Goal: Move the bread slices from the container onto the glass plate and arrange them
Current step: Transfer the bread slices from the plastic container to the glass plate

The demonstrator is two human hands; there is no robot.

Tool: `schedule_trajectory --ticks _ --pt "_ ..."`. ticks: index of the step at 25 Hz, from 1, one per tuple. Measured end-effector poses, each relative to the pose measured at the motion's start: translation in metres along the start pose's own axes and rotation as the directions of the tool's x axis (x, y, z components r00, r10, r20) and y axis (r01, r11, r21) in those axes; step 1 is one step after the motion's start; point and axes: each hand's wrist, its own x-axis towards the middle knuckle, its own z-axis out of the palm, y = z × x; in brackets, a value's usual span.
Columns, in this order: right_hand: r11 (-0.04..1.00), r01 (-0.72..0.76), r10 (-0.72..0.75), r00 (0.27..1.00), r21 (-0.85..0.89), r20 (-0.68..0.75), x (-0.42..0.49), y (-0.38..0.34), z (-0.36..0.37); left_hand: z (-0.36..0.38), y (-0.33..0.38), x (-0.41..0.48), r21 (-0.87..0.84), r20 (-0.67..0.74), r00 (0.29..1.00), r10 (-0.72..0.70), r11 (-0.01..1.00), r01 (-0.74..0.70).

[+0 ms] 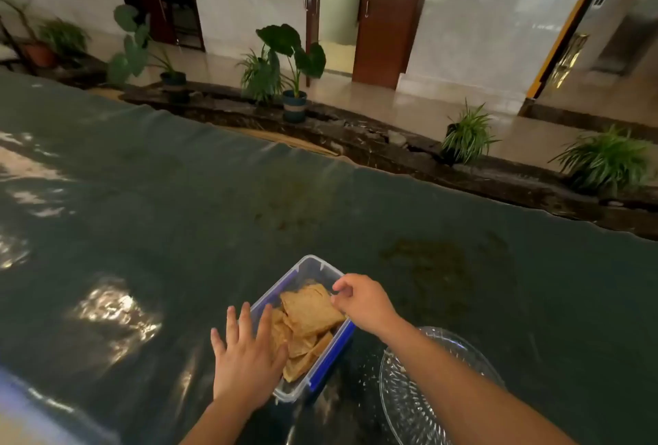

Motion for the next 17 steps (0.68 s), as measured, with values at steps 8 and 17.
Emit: schedule_trajectory --ticks 8,17 --pt "0.887 -0.035 0.104 0.987 -0.461 0.124 0.045 -0.007 0.043 0.029 -0.012 -0.001 -0.033 -0.065 0.998 -0.023 0.999 0.021" --pt "0.876 -0.221 0.348 0.905 -0.43 0.244 0.084 -0.01 0.07 0.032 -0.012 -0.003 -0.064 -0.055 0.998 -0.027 0.998 0.024"
